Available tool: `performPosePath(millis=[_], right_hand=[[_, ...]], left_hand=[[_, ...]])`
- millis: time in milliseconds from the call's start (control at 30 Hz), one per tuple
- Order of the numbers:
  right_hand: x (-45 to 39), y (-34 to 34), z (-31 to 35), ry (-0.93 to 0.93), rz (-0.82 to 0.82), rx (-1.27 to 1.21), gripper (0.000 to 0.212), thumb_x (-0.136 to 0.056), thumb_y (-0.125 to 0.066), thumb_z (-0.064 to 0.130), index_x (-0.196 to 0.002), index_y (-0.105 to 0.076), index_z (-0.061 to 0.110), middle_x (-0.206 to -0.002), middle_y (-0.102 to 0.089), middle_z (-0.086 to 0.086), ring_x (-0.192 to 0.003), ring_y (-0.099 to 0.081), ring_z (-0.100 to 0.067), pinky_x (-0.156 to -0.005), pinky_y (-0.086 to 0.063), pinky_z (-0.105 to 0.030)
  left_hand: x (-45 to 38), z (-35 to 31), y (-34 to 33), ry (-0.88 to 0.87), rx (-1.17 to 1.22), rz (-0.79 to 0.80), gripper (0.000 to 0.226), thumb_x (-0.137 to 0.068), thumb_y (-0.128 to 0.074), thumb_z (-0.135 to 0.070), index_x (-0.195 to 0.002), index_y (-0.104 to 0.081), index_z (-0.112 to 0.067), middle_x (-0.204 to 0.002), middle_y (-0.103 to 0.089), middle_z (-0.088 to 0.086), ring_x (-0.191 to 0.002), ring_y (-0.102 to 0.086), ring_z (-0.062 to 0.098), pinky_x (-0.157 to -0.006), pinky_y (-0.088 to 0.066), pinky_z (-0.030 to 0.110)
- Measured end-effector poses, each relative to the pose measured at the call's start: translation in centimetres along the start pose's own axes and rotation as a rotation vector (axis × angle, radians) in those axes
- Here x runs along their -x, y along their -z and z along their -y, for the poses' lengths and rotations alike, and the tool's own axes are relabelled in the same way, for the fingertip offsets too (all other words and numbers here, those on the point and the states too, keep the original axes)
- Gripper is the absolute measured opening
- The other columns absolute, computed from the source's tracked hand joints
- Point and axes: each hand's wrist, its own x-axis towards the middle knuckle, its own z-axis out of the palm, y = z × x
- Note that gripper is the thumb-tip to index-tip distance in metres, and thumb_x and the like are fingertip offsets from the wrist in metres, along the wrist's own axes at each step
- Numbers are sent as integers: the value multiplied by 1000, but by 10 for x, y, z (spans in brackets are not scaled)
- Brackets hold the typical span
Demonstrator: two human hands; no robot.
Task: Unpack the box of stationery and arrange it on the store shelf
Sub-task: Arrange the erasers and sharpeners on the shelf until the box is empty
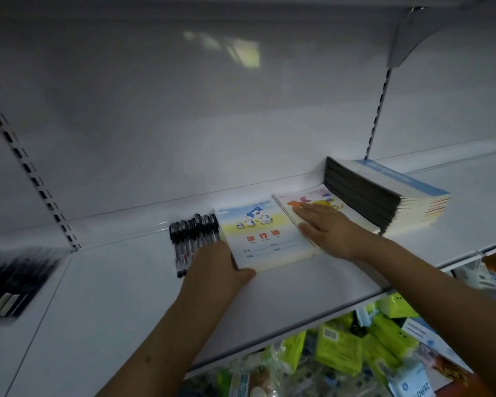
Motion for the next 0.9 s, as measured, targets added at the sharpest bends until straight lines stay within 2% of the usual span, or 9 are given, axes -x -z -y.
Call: performPosePath(millis=[67, 167, 267, 367, 467, 567, 700, 800, 900], right_hand=[[-4, 1, 2, -8, -9, -56, 59, -102, -33, 48, -154, -24, 22, -161, -20, 2, -149, -8, -8, -119, -4, -25], [6, 18, -4, 21, 89, -170, 87, -83, -40, 74, -155, -21, 29, -159, -14, 16, -145, -5, 3, -120, -5, -25], [20, 31, -18, 96, 211, 23, 106, -68, -52, 80, -155, -18, 30, -160, -16, 14, -146, -10, -2, -117, -6, -21], [18, 34, -24, 115, 225, 114, 91, -80, -62, 64, -154, -21, 31, -160, -19, 10, -147, -13, -7, -115, -6, -17], [13, 36, -23, 140, 223, 123, 82, -85, -64, 55, -153, -26, 29, -159, -23, 8, -146, -17, -8, -112, -7, -14], [23, 34, -25, 146, 179, 101, 75, -88, -59, 55, -152, -27, 32, -159, -24, 10, -145, -18, -5, -112, -7, -13], [35, 28, -22, 165, 119, 134, 68, -94, -51, 54, -153, -25, 32, -159, -23, 12, -145, -14, -2, -110, -7, -11], [33, 29, -17, 154, 133, 162, 67, -95, -50, 52, -153, -24, 31, -160, -21, 10, -147, -13, -5, -116, -12, -20], [27, 35, -10, 128, 230, 215, 72, -97, -52, 47, -155, -15, 29, -162, -13, 6, -149, -8, -10, -117, -13, -27]], left_hand=[[1, 0, 1, 22, 15, 12, 18, -81, -79, -27, -91, -68, -17, -69, -52, -18, -59, -49, -5, -50, -40, 5], [1, 1, 2, 51, 10, 12, 23, -81, -79, -29, -76, -59, -19, -68, -54, -13, -58, -48, -3, -49, -41, 6], [-2, 3, 0, 80, -12, 33, 23, -81, -79, -30, -88, -68, -11, -70, -55, -9, -58, -46, -4, -46, -40, 7], [-5, 1, -3, 75, 7, 46, 32, -84, -78, -26, -111, -71, -11, -89, -65, -3, -60, -43, -7, -45, -36, 3], [-6, 0, -4, 76, 15, 60, 38, -86, -74, -24, -121, -67, -11, -109, -70, 4, -67, -48, 0, -45, -35, 2], [-7, 1, -5, 100, 14, 75, 37, -86, -73, -22, -121, -67, -10, -97, -66, 0, -70, -53, 4, -42, -35, 4], [-11, 1, -9, 152, 59, 81, 35, -83, -75, -18, -116, -68, -9, -81, -60, -7, -64, -52, 2, -43, -38, 8], [-10, 0, -10, 169, 71, 77, 30, -82, -76, -16, -110, -69, -6, -78, -59, -4, -63, -53, 6, -47, -41, 15], [-10, -1, -7, 160, 27, 108, 24, -84, -74, -18, -104, -68, -6, -78, -60, 1, -63, -55, 11, -55, -47, 22]])
